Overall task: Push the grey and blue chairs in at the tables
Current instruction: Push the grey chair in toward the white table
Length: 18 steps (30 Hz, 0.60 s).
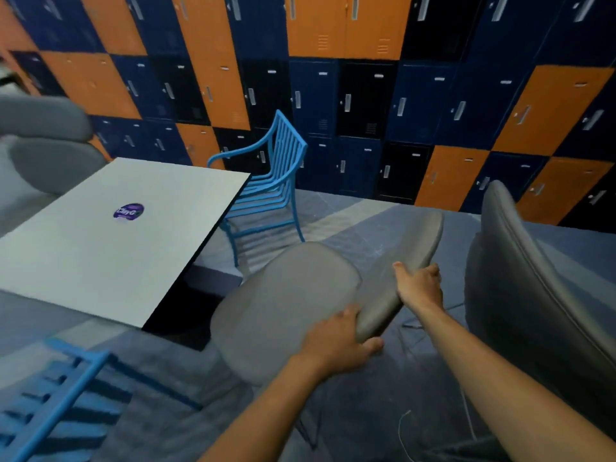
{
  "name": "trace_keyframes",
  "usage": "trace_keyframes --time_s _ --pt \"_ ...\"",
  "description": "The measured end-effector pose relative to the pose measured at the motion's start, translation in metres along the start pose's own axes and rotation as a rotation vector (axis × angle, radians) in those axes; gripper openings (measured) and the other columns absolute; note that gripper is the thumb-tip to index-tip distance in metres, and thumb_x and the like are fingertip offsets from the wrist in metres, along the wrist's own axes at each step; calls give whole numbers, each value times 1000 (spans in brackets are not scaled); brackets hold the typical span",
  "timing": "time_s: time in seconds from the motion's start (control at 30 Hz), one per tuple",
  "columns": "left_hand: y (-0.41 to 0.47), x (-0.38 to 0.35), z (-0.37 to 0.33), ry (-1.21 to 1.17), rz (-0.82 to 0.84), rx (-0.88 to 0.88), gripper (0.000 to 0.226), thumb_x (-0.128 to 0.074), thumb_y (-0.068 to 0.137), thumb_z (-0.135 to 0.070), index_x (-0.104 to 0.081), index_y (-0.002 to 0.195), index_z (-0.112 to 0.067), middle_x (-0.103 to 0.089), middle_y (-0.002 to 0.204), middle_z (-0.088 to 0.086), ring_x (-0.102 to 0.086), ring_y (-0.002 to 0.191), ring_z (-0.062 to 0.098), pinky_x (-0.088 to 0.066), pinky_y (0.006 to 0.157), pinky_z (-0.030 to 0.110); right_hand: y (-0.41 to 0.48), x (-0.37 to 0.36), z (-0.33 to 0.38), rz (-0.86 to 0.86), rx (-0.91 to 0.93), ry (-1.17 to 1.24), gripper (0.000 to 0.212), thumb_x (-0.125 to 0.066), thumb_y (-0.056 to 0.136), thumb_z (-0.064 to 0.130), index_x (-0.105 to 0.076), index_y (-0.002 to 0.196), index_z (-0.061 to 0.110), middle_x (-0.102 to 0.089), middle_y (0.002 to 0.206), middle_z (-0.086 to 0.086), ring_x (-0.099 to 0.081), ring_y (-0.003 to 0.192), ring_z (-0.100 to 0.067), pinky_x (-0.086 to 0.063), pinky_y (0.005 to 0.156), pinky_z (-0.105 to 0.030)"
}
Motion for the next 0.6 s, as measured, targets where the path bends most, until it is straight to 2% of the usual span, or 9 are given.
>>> trace_keyframes --time_s 0.07,0.1,0.13,0.17,0.23,0.3,0.37,0.47,0.6 --pt "-32 1 38 -75 12 95 104 -56 68 -88 -27 153 -37 -52 149 4 -54 129 30 -43 104 39 -19 4 12 -61 185 -173 101 -58 94 52 -1 160 0 -5 167 -27 -17 152 -42 -19 123 -51" --pt "-49 1 53 -128 -11 131 103 -62 64 -87 -33 151 -40 -54 146 1 -55 128 26 -43 103 35 -33 1 21 -94 346 -262 99 -56 94 53 -3 161 2 -1 168 -25 -9 155 -40 -8 126 -51" --pt "-66 1 64 -165 -53 159 100 -67 63 -84 -39 148 -40 -57 143 -2 -56 125 22 -44 100 32 -52 -6 30 -98 536 -347 93 -54 93 56 -13 161 6 -6 168 -23 -7 155 -37 0 126 -50" --pt "-81 0 72 -181 -102 177 95 -71 63 -80 -46 145 -39 -60 137 -5 -58 121 19 -45 97 29 -73 -16 38 -68 727 -434 84 -48 93 61 -30 157 11 -21 166 -20 -13 155 -35 5 124 -49" --pt "-103 -2 79 -202 -230 196 79 -76 64 -69 -59 133 -36 -68 122 -7 -64 110 15 -47 88 25 -118 -45 41 87 1010 -566 67 -34 93 68 -67 129 22 -58 144 -9 -36 146 -31 5 122 -49" --pt "-119 -4 81 -230 -376 230 67 -76 62 -63 -66 122 -36 -73 110 -8 -68 100 14 -48 81 24 -155 -68 34 230 1099 -592 73 -21 96 69 -77 97 23 -74 112 -1 -55 125 -26 0 119 -51" --pt "-130 -6 78 -243 -491 266 61 -81 62 -58 -70 117 -34 -75 107 -6 -68 96 15 -47 79 25 -179 -72 30 213 1122 -546 73 -20 98 65 -77 87 22 -75 100 0 -62 106 -25 -10 117 -51" --pt "-136 -8 74 -215 -546 304 58 -85 64 -58 -71 114 -31 -76 103 -3 -68 94 18 -44 74 26 -190 -68 23 211 1107 -539 69 -22 96 63 -77 91 21 -75 103 -2 -60 105 -28 -15 118 -52" --pt "-138 -10 71 -192 -563 335 65 -72 62 -74 -71 113 -33 -76 99 -3 -69 91 21 -48 73 32 -201 -65 22 220 1091 -515 67 -25 93 63 -77 96 22 -73 108 -3 -56 109 -27 -16 119 -51"
Point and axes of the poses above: each hand's wrist, its own y-axis towards the middle knuckle, its own x-axis out of the back of the hand, z = x × y, the point moved 6 cm from there along y, towards the middle knuckle
